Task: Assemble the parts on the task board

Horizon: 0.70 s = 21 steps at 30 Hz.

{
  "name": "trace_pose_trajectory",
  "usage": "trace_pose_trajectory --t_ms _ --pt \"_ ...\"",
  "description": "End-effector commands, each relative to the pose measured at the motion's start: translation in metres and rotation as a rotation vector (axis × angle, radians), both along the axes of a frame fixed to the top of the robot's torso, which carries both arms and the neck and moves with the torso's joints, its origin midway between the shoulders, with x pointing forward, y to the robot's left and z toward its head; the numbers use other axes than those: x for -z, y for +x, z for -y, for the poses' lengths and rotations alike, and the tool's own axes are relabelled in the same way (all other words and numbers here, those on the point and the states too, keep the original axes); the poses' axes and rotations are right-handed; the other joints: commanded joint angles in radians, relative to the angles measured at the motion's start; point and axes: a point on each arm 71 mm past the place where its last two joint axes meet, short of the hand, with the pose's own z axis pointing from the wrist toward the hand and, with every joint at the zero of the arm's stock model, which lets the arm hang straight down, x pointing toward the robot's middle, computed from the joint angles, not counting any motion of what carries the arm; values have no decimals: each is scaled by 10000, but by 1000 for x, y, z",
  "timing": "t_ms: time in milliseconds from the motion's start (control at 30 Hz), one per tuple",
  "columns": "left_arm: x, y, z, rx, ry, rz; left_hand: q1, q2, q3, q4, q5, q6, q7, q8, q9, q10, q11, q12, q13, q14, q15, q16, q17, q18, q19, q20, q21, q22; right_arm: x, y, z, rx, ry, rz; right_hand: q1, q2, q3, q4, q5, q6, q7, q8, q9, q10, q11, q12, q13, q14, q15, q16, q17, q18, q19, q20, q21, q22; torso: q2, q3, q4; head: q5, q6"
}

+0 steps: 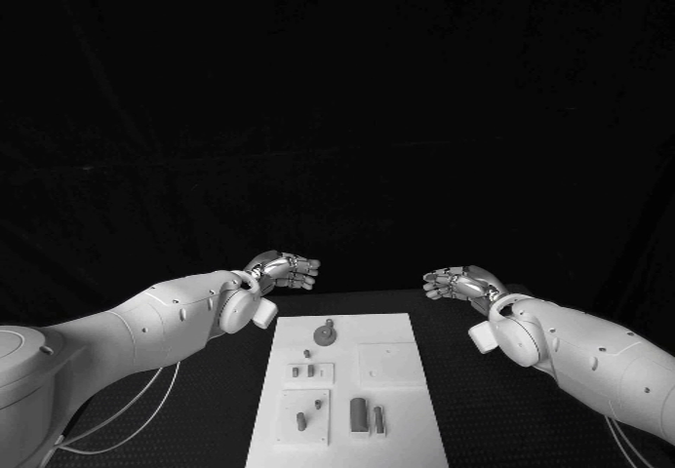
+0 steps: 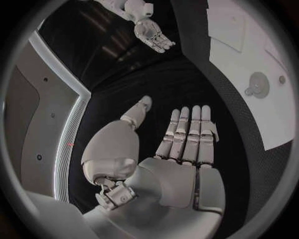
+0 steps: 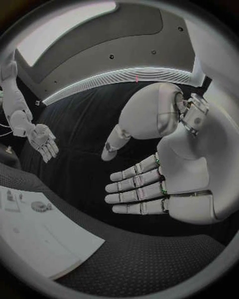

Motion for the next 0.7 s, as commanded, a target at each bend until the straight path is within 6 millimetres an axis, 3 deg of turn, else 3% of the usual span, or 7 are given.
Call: trace_pose_trajectory --t_ms 33,133,300,433,567,700 --pt "-1 -1 2 -58 -49 76 -7324 368 -3869 2130 -411 -6031 -1160 -2271 -3801 -7544 -989 -562 -1436 -6554 -1072 -1057 -5849 -152 -6210 -306 -518 -7305 -2 0 0 57 57 70 -7366 203 -4588 1494 -3280 -6048 -1454 -1331 -4819 -7211 -1296 -1681 -1628 -6001 -1357 -3529 -3089 -1156 -4009 -1734 -1844 -9820 40 -34 68 -72 12" --pt "-1 -4 6 -174 -163 180 -7324 368 -3869 2130 -411 -6031 -1160 -2271 -3801 -7544 -989 -562 -1436 -6554 -1072 -1057 -5849 -152 -6210 -306 -518 -7305 -3 -3 -3 167 216 186 -7366 203 -4588 1494 -3280 -6048 -1454 -1331 -4819 -7211 -1296 -1681 -1628 -6001 -1357 -3529 -3089 -1156 -4009 -1734 -1844 -9820 99 -98 220 -216 18" --pt "-1 -15 18 -578 -527 519 -7324 368 -3869 2130 -411 -6031 -1160 -2271 -3801 -7544 -989 -562 -1436 -6554 -1072 -1057 -5849 -152 -6210 -306 -518 -7305 -9 -12 -10 553 735 540 -7366 203 -4588 1494 -3280 -6048 -1454 -1331 -4819 -7211 -1296 -1681 -1628 -6001 -1357 -3529 -3089 -1156 -4009 -1734 -1844 -9820 290 -303 711 -681 36" --pt "-4 -31 33 -1108 -940 921 -7324 368 -3869 2130 -411 -6031 -1160 -2271 -3801 -7544 -989 -562 -1436 -6554 -1072 -1057 -5849 -152 -6210 -306 -518 -7305 -17 -25 -19 1073 1344 909 -7366 203 -4588 1494 -3280 -6048 -1454 -1331 -4819 -7211 -1296 -1681 -1628 -6001 -1357 -3529 -3089 -1156 -4009 -1734 -1844 -9820 411 -434 1024 -978 48" --pt "-10 -46 44 -1568 -1244 1237 -7324 368 -3869 2130 -411 -6031 -1160 -2271 -3801 -7544 -989 -562 -1436 -6554 -1072 -1057 -5849 -152 -6210 -306 -518 -7305 -24 -38 -26 1533 1810 1153 -7366 203 -4588 1494 -3280 -6048 -1454 -1331 -4819 -7211 -1296 -1681 -1628 -6001 -1357 -3529 -3089 -1156 -4009 -1734 -1844 -9820 450 -476 1124 -1072 51" --pt "-20 -66 58 -2161 -1568 1614 -7324 368 -3869 2130 -411 -6031 -1160 -2271 -3801 -7544 -989 -562 -1436 -6554 -1072 -1057 -5849 -152 -6210 -306 -518 -7305 -35 -57 -34 2139 2330 1377 -7366 203 -4588 1494 -3280 -6048 -1454 -1331 -4819 -7211 -1296 -1681 -1628 -6001 -1357 -3529 -3089 -1156 -4009 -1734 -1844 -9820 453 -478 1130 -1079 52"
